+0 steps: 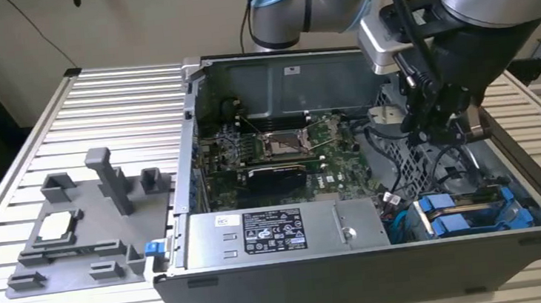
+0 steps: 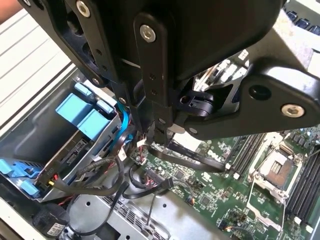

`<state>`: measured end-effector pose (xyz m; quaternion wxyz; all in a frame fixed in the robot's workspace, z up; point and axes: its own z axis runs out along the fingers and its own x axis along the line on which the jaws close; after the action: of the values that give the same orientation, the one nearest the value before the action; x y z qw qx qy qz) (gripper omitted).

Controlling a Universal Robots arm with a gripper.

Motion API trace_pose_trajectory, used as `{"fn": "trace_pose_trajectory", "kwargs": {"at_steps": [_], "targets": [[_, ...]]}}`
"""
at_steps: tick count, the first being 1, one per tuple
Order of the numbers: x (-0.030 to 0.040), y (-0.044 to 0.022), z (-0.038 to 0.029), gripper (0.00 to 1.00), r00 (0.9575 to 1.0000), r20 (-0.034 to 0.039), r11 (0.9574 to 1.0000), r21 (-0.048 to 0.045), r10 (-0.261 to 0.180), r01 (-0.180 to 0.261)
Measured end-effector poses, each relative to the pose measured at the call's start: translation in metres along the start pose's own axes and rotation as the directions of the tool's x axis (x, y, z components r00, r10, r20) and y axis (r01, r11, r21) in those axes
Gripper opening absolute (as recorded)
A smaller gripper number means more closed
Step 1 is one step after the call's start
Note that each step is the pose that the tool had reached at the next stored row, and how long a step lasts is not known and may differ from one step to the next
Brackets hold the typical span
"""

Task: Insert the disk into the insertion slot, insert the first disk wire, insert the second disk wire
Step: 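Insert the first disk wire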

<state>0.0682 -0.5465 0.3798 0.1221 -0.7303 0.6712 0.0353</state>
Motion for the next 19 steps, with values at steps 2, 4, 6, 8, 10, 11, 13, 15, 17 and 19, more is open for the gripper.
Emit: {"fn": "trace_pose_trajectory", "kwargs": {"at_steps": [2, 4, 6, 8, 10, 11, 13, 15, 17, 19], "targets": [[0.0006, 0.0002, 0.0010, 0.27, 1.0000, 0.0011, 1.0000, 0.0001, 0.000, 0.000], [0.0008, 0.0002, 0.0013, 0.27, 1.0000, 0.0011, 1.0000, 0.0001, 0.000, 0.000], [0.0008, 0.0002, 0.0014, 0.24, 1.0000, 0.0013, 1.0000, 0.0001, 0.000, 0.000], [0.0009, 0.0003, 0.0015, 0.18, 1.0000, 0.0015, 1.0000, 0.0001, 0.000, 0.000], [0.0009, 0.0003, 0.0016, 0.18, 1.0000, 0.0015, 1.0000, 0.0001, 0.000, 0.000], [0.0009, 0.0003, 0.0016, 0.18, 1.0000, 0.0008, 1.0000, 0.0000, 0.000, 0.000], [0.0009, 0.0001, 0.0017, 0.16, 0.9999, -0.0135, 1.0000, -0.0037, -0.001, 0.001], [0.0010, -0.0008, 0.0019, 0.15, 0.9994, -0.0333, 1.0000, -0.0079, -0.003, 0.003], [0.0013, -0.0033, 0.0024, 0.15, 0.9990, -0.0456, 0.9999, -0.0156, -0.003, 0.002], [0.0015, -0.0041, 0.0026, 0.15, 0.9988, -0.0487, 0.9998, -0.0179, -0.003, 0.002]]}}
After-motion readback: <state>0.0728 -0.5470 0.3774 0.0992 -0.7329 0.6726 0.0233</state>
